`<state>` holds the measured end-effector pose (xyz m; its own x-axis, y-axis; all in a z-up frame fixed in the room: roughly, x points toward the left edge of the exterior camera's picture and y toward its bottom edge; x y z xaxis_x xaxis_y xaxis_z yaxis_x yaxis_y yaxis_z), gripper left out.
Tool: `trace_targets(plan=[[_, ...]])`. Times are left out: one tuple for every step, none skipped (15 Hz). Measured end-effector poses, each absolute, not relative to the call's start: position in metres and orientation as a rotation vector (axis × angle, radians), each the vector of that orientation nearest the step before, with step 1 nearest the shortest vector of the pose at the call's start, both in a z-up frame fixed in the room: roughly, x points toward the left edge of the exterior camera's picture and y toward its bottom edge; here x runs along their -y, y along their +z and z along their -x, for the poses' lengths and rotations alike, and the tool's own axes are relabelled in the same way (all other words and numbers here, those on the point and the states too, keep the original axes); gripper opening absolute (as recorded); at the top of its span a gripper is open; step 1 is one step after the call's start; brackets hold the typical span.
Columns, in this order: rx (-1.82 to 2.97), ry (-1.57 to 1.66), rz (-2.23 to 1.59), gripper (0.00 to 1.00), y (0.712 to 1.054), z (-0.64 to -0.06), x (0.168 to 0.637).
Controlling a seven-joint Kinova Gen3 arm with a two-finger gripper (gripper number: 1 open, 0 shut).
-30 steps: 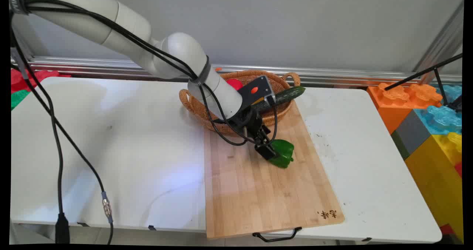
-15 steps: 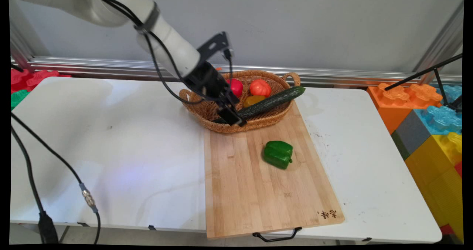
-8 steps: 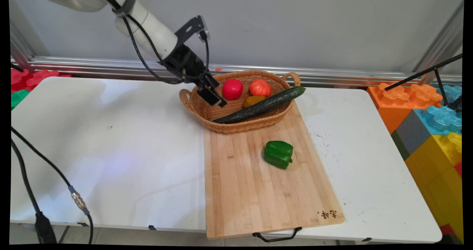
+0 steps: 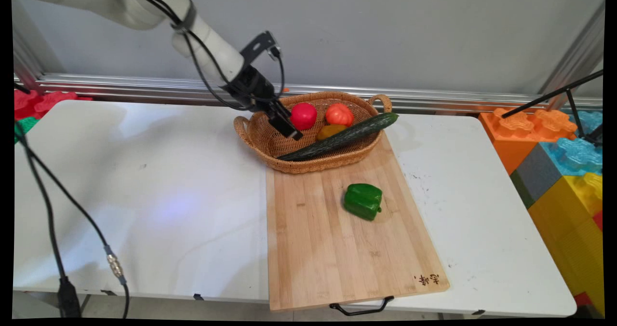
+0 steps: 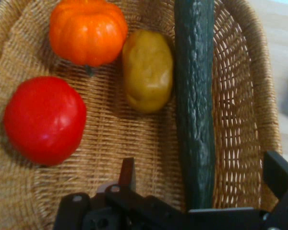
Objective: Pick up the cucumber from the vegetable basket, then place the picked object on the cutting board
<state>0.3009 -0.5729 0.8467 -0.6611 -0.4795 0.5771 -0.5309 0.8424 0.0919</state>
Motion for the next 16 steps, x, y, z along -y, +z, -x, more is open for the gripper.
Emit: trace_targets(plan=[[2.412, 0.091, -0.745, 1.0, 0.837, -0.295, 0.579], [2.415, 0.07, -0.751, 1.0, 0.828, -0.289, 0.584], [2.415, 0.057, -0.756, 1.0, 0.821, -0.284, 0.589], [2.415, 0.043, -0.763, 1.0, 0.813, -0.277, 0.595], [2.416, 0.031, -0.77, 1.0, 0.805, -0.272, 0.601], [2.418, 0.019, -0.775, 1.0, 0.799, -0.268, 0.605], [2.42, 0.012, -0.779, 1.0, 0.796, -0.266, 0.607], [2.423, 0.001, -0.783, 1.0, 0.791, -0.263, 0.611], [2.425, -0.007, -0.785, 1.0, 0.788, -0.261, 0.613], [2.427, -0.016, -0.788, 1.0, 0.783, -0.258, 0.616], [2.43, -0.024, -0.788, 1.0, 0.779, -0.255, 0.619], [2.434, -0.028, -0.786, 0.0, 0.776, -0.253, 0.622], [2.437, -0.032, -0.784, 0.0, 0.774, -0.252, 0.625], [2.44, -0.037, -0.784, 0.0, 0.772, -0.251, 0.627], [2.442, -0.043, -0.79, 0.0, 0.771, -0.251, 0.628], [2.443, -0.048, -0.796, 0.0, 0.771, -0.252, 0.628]])
